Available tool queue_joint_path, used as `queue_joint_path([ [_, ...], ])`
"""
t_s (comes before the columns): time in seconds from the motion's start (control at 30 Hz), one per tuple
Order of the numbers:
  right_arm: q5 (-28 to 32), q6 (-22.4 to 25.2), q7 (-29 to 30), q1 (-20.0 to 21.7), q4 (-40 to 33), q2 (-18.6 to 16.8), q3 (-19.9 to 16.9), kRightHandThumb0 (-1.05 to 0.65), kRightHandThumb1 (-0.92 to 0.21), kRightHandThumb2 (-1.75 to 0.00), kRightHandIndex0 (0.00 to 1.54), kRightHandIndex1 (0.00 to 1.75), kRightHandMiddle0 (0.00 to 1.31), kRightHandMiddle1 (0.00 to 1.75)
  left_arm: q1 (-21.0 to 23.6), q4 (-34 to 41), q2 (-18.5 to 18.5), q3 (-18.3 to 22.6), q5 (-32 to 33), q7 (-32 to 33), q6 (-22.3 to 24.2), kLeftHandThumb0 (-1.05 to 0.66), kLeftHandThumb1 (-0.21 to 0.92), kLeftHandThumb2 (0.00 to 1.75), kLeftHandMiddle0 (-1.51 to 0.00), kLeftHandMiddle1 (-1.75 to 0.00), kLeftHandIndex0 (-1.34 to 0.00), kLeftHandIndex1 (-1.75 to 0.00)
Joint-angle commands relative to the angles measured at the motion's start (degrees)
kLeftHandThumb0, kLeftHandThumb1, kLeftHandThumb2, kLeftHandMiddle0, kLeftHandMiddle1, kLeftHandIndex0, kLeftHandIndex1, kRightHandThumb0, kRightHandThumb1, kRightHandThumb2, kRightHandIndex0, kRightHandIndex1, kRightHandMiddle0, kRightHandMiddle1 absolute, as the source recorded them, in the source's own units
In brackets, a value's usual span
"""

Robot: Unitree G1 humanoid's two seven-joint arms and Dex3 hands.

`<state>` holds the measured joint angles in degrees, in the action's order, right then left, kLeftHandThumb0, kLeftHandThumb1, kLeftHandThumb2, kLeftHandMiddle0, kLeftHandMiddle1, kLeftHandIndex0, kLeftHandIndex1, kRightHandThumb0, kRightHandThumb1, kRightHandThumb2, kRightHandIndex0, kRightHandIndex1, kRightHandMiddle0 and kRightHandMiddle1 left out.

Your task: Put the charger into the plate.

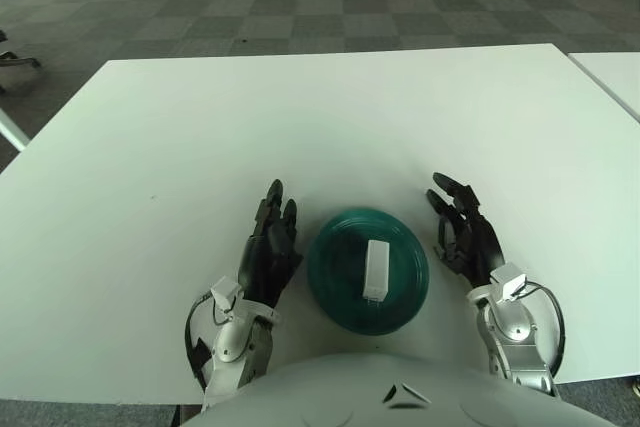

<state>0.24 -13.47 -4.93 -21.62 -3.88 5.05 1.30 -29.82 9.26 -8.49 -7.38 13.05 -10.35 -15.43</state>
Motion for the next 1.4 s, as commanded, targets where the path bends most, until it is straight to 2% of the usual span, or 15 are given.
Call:
queue_joint_path([
  [0.0, 0.11, 4.46, -0.41, -2.61, 3.66, 0.39, -0.33, -0.76, -0.92, -0.82, 0.34, 0.03, 0.00, 0.61, -0.48, -4.31, -0.84, 0.65, 0.38, 0.69, -0.97, -1.05, 0.92, 1.09, -0.05, 0.00, 0.00, -0.28],
  [0.33, 0.46, 4.77, -0.86, -2.07, 4.02, 0.86, -0.75, -0.76, -0.92, -0.82, 0.32, 0.02, 0.00, 0.58, 0.07, -9.64, -0.69, 0.37, -0.26, 0.72, -5.42, -1.05, 0.92, 1.14, -0.03, 0.00, 0.00, -0.26],
  [0.63, 0.58, 5.45, -1.26, -2.12, 3.34, 1.28, -0.99, -0.76, -0.92, -0.82, 0.32, 0.02, 0.00, 0.57, 0.65, -12.67, -0.56, 0.45, -4.13, 3.46, -9.16, -1.05, 0.92, 1.13, -0.02, 0.00, 0.00, -0.21],
  [1.2, 0.61, 5.49, -1.28, -2.75, 2.49, 1.28, -1.08, -0.75, -0.92, -0.82, 0.36, 0.04, 0.00, 0.65, -0.44, -13.25, 0.87, 0.29, -6.75, 4.78, -11.44, -1.05, 0.92, 1.12, 0.00, 0.00, 0.00, -0.15],
  [1.37, 1.17, 5.15, -1.43, -3.01, 2.52, 1.09, -1.17, -0.76, -0.92, -0.80, 0.38, 0.04, 0.00, 0.69, -0.47, -14.86, 1.09, 0.57, -10.32, 6.97, -12.95, -1.05, 0.92, 1.12, 0.00, 0.00, 0.00, -0.13],
])
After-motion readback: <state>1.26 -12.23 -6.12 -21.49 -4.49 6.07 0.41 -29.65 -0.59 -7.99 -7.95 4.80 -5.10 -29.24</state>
